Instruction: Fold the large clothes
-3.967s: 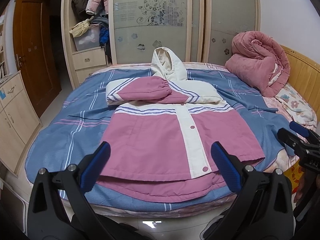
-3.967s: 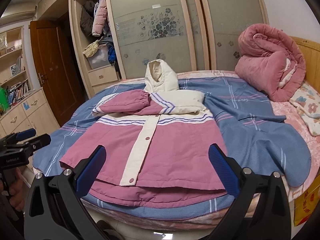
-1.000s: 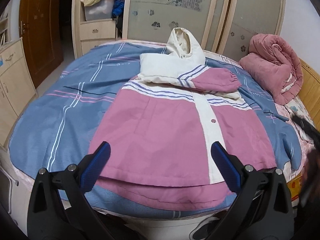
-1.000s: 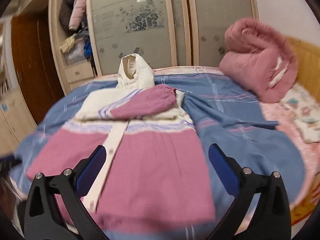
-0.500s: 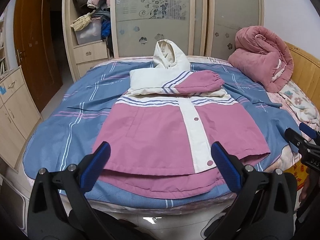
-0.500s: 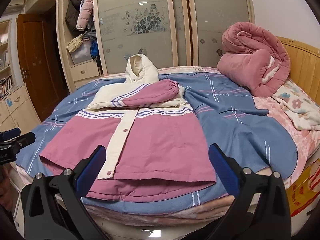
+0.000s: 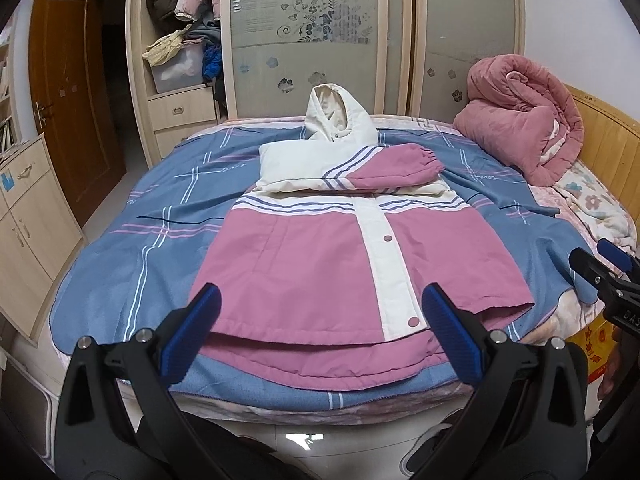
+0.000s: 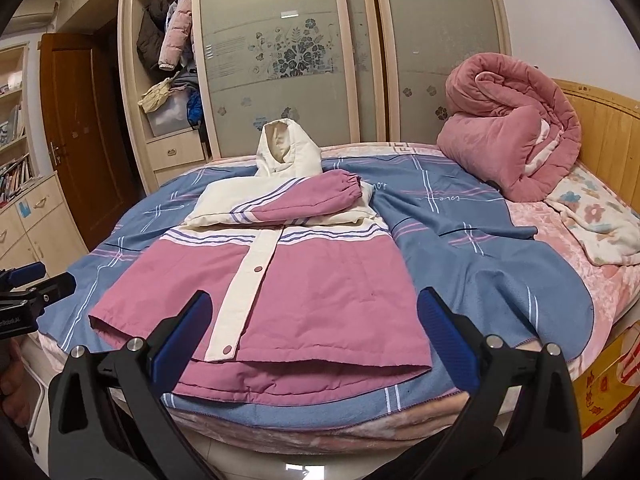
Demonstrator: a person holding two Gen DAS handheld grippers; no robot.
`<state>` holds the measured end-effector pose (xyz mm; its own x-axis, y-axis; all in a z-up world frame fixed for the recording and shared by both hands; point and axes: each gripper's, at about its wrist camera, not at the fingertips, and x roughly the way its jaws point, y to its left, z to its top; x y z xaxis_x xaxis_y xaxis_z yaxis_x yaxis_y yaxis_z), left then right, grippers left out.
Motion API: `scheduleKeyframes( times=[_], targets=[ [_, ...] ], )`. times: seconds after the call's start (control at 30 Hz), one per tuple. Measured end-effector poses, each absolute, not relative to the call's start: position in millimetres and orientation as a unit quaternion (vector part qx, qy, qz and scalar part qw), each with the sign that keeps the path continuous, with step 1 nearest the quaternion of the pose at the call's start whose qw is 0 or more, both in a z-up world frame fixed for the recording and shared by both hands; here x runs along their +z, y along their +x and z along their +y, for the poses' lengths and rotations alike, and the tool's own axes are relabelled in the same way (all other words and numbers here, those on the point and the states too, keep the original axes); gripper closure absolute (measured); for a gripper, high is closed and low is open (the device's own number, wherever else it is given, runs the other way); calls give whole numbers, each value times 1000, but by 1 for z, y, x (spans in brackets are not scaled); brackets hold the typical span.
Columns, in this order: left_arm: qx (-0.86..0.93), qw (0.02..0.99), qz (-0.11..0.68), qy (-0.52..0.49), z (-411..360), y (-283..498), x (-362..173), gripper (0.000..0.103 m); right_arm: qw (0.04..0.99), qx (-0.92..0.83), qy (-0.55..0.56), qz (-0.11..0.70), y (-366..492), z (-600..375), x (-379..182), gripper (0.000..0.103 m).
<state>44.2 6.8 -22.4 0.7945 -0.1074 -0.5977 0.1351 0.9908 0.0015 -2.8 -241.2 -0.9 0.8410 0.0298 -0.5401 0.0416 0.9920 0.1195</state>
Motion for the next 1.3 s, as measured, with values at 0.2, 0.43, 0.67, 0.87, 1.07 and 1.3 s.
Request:
scheduleKeyframes(
  times=[0.2,0.43,0.67,0.87,1.07,1.3],
  targets=[
    [-67,946,317,24,7,48,-24,2,957,-3,61,284,-2,-240,0,1],
    [-68,945,320,22,8,53,-26,2,955,-3,60,291,5,-240,-4,1],
    [-72,943,325,24,3,67,-30,2,953,-4,60,296,16,-238,-10,1],
    [-83,937,338,18,2,87,-35,2,953,1,75,292,29,-240,-17,1],
    [-120,922,368,13,2,132,-34,2,956,9,93,280,50,-244,-31,1],
    [-121,917,375,58,-2,239,-8,2,966,22,78,246,84,-247,-55,1]
  ],
)
